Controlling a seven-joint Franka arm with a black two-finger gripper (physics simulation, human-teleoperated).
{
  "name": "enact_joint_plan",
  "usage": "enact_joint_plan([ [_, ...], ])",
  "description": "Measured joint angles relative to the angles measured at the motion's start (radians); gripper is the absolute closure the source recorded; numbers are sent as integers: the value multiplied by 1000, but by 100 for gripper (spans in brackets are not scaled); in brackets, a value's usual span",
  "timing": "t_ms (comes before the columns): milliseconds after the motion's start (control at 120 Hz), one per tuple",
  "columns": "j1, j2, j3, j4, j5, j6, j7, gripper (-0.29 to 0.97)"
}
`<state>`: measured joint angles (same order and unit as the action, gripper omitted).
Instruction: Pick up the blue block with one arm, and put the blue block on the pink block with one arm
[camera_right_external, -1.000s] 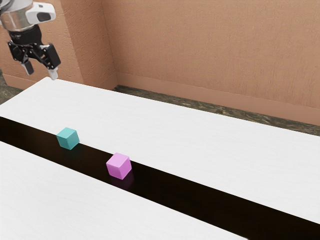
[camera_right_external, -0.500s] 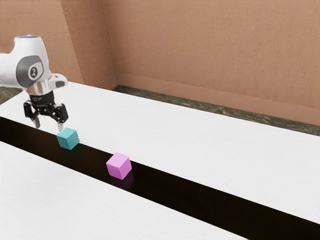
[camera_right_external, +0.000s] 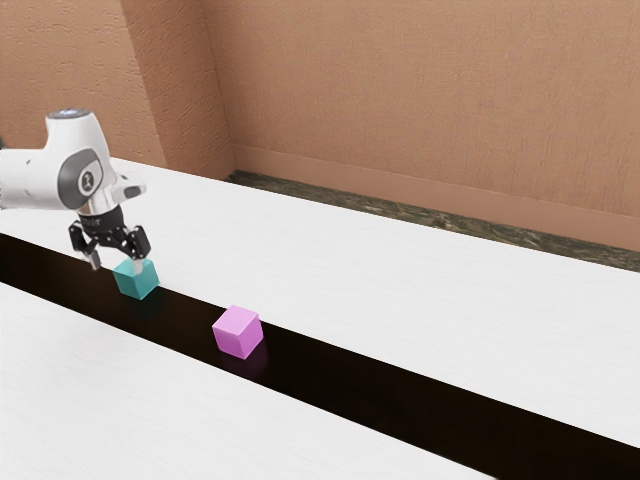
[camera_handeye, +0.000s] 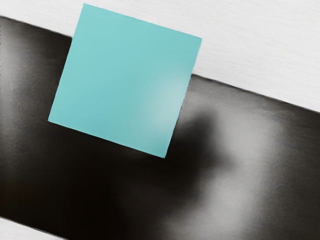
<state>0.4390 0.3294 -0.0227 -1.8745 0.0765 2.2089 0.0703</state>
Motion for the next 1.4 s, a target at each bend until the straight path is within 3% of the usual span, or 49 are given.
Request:
enact_joint_plan([
  [192, 17, 79, 0, 64, -13, 54, 91, 0],
  [750, 48, 178, 0, 128, -103, 108, 328, 0],
  [1100, 51, 235, 0, 199, -113, 111, 415, 0],
  [1400, 50, 275, -2, 202, -170, 112, 457, 0],
])
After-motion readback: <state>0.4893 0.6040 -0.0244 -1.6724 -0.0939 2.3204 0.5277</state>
